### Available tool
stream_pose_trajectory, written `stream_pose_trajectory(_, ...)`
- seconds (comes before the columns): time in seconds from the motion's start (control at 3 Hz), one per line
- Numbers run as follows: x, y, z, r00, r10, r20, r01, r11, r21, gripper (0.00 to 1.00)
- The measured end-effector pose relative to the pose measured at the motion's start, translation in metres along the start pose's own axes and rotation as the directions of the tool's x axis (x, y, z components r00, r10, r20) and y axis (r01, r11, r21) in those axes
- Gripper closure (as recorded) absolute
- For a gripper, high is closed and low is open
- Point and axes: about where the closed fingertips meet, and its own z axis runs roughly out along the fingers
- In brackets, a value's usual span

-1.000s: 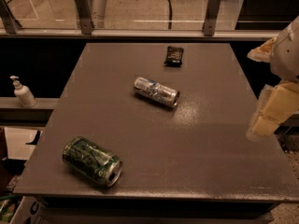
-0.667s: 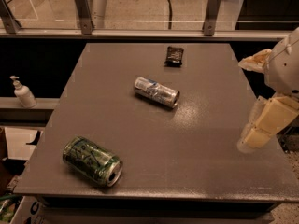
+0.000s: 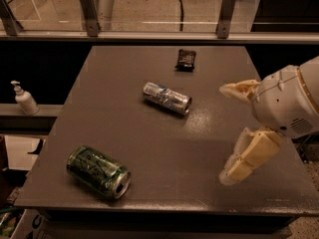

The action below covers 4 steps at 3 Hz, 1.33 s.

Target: Move green can near redbull can

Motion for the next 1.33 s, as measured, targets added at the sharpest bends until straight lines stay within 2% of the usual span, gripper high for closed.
stream_pose_trajectory(0.33, -0.008, 0.003, 0.000, 1.000, -0.005, 0.024, 0.005, 1.0000, -0.005, 0.00)
stream_pose_trajectory(0.67, -0.007, 0.002, 0.001, 1.000, -0.005, 0.022, 0.005, 1.0000, -0.005, 0.00)
stream_pose_trajectory(1.0, -0.021, 0.008, 0.013, 0.995, 0.001, 0.099, 0.000, 0.9999, -0.011, 0.00)
stream_pose_trajectory(1.33, -0.057, 0.020, 0.039, 0.974, -0.017, 0.228, 0.023, 0.9994, -0.026, 0.00)
